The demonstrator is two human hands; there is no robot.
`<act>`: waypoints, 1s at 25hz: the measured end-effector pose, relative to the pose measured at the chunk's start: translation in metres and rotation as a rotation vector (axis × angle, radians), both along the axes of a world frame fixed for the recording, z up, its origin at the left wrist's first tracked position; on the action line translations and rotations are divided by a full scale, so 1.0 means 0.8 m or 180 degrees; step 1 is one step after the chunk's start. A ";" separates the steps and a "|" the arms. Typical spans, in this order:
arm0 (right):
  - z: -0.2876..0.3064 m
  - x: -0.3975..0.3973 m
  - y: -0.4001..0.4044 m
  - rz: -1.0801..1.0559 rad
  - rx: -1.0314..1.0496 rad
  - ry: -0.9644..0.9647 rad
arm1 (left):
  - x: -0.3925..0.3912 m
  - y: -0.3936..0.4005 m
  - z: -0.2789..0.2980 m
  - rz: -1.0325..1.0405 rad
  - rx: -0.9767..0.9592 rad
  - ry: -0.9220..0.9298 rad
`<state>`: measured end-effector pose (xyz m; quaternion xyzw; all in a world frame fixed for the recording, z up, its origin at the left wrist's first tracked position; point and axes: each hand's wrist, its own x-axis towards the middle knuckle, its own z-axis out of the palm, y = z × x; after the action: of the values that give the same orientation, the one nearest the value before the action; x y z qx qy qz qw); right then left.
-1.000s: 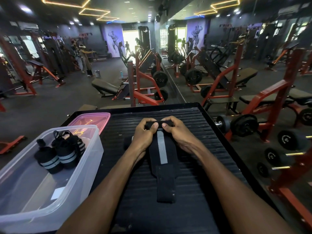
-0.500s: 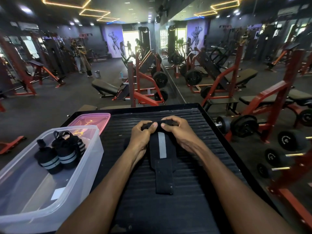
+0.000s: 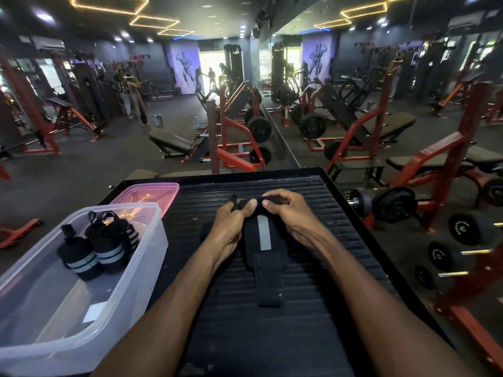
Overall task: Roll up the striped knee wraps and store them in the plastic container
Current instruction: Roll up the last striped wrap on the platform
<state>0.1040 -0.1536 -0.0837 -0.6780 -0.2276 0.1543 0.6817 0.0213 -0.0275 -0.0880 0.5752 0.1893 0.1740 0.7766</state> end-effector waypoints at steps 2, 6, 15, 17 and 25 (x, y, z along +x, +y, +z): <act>0.000 -0.001 0.002 0.0104 -0.0186 0.0285 | 0.002 0.001 -0.004 0.0139 0.0211 -0.0015; -0.003 0.001 0.000 -0.0008 -0.0280 -0.0250 | 0.005 0.002 -0.006 0.0052 0.0108 0.0023; 0.003 0.000 0.000 0.0153 -0.0065 0.0397 | 0.002 0.000 0.000 -0.0049 -0.0054 -0.0124; 0.004 -0.001 -0.003 0.0045 0.0010 0.0199 | 0.001 -0.002 0.001 -0.0147 -0.0080 -0.0105; 0.005 -0.005 -0.003 0.0208 0.0151 0.0297 | -0.002 -0.001 0.003 -0.0080 -0.0025 -0.0123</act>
<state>0.1003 -0.1556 -0.0794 -0.6459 -0.2211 0.2025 0.7021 0.0196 -0.0282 -0.0852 0.5710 0.1677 0.1746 0.7845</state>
